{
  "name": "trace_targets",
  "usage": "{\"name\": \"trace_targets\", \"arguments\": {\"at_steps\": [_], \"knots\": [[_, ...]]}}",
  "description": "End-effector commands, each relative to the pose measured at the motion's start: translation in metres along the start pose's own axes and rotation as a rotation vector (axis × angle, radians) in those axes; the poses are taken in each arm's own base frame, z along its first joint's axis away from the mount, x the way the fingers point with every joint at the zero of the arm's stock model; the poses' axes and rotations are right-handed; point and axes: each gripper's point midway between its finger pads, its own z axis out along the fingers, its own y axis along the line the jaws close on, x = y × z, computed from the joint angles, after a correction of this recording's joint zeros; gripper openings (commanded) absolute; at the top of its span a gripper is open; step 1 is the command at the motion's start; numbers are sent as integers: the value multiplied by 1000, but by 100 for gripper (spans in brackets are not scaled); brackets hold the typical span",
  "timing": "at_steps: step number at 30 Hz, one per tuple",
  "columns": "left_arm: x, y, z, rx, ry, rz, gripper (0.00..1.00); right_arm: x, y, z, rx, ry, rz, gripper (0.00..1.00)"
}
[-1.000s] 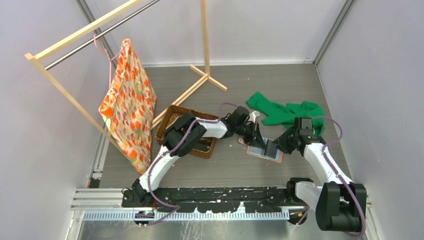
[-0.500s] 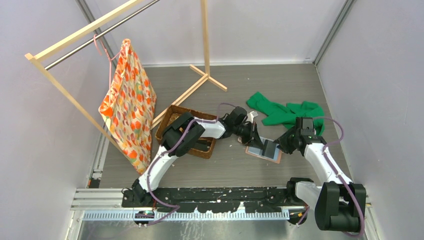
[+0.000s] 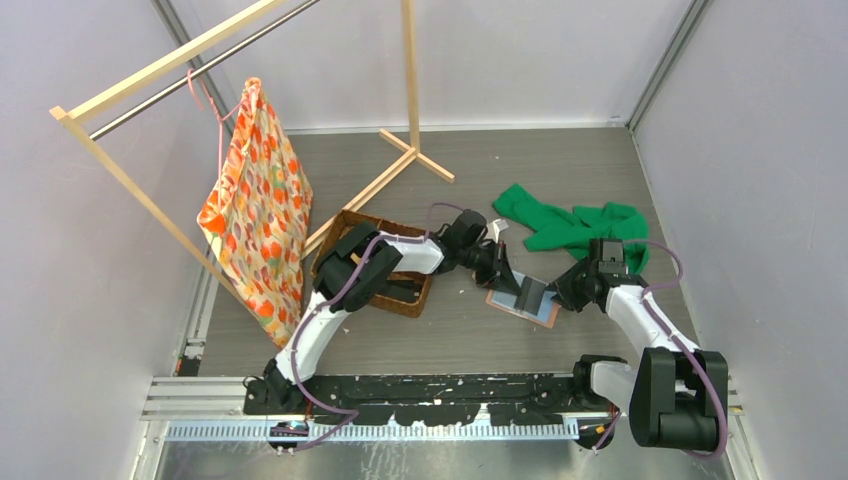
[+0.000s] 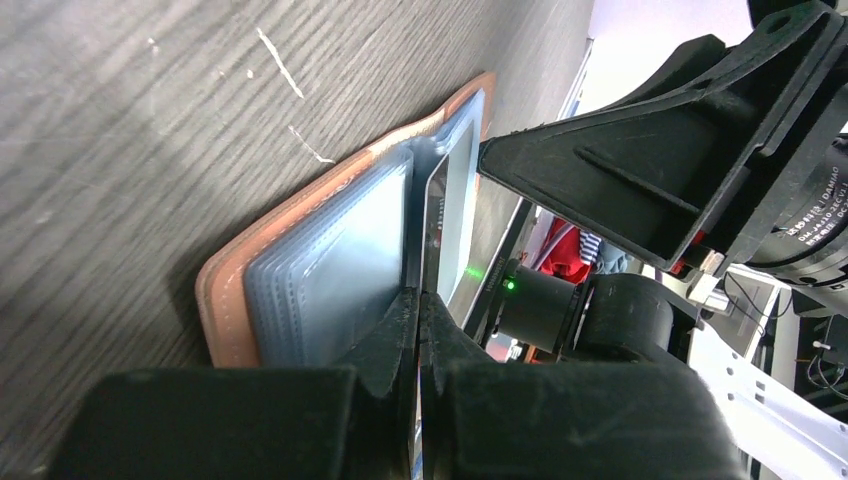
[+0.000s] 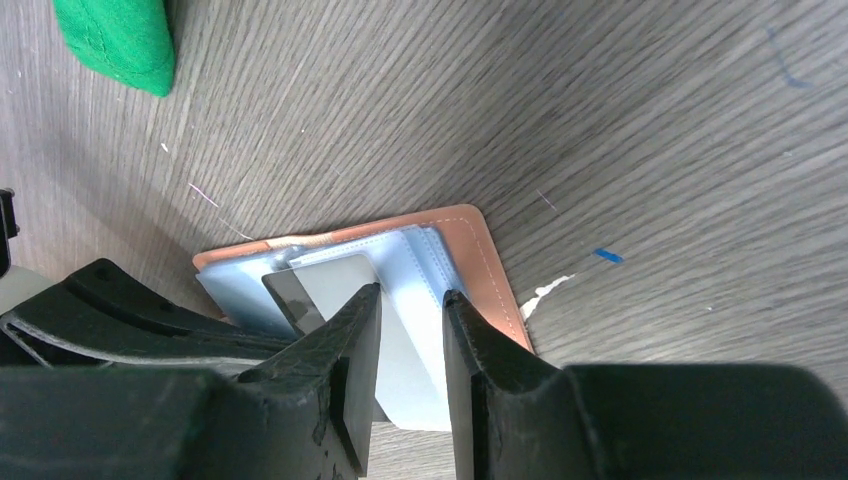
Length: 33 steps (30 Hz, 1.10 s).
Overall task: Take the credit cards out of the card holder
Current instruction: Remove the credit card from the card holder.
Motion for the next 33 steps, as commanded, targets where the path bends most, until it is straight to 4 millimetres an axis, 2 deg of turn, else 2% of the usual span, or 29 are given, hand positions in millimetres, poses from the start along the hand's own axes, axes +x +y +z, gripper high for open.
{"name": "trace_targets", "arguments": {"at_steps": [1, 8, 22, 28, 33], "knots": [[-12, -20, -15, 28, -23, 54, 1, 1, -3, 6, -3, 1, 6, 34], [-11, -22, -13, 19, 46, 74, 1, 3, -7, 9, 11, 6, 0, 34], [1, -10, -28, -8, 77, 78, 0, 1, -6, 10, 10, 5, -1, 34], [-1, -17, -27, 22, 86, 86, 1, 1, -6, 10, 9, 4, -1, 34], [-6, -26, -27, 56, 62, 88, 18, 1, -6, 10, 9, 4, -2, 34]]}}
